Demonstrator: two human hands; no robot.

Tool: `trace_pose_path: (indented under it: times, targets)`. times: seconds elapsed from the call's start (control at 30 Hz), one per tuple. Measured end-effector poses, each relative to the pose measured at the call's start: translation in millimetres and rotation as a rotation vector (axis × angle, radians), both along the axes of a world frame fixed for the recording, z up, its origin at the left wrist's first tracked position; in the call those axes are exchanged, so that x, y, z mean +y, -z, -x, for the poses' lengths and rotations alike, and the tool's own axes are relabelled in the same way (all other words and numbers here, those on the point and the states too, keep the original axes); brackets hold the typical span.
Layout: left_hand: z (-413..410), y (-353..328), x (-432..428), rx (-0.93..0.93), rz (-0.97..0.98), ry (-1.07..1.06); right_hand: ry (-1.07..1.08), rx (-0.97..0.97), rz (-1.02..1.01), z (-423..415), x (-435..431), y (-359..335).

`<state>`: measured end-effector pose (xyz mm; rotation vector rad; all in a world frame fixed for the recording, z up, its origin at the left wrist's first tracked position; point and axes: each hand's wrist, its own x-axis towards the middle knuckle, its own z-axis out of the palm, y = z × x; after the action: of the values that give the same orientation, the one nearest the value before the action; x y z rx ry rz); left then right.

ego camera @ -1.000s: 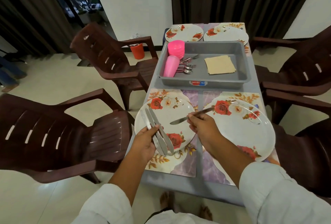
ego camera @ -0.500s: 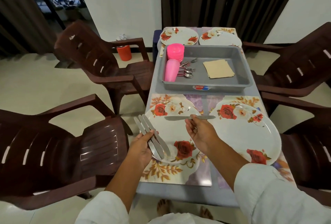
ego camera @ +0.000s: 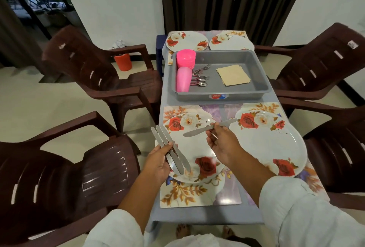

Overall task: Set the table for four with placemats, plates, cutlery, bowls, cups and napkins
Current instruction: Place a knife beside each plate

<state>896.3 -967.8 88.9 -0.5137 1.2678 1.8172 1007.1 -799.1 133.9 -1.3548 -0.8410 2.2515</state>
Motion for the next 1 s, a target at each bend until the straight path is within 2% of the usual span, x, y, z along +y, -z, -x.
trace_pose_path:
  times: [0.37, 0.63, 0.83, 1.0]
  targets:
    - [-7, -2, 13, 0.001, 0.008, 0.008, -0.039, -0.064, -0.056, -12, 14, 3]
    - [-34, -9, 46, 0.063, 0.008, -0.023, -0.073, -0.045, -0.07, -31, 58, 9]
    - [-81, -9, 91, 0.056, 0.042, -0.121, -0.104, 0.063, 0.05, -68, 117, 19]
    - [-143, -11, 139, 0.026, 0.082, -0.203, -0.23, 0.079, 0.058, -113, 180, 30]
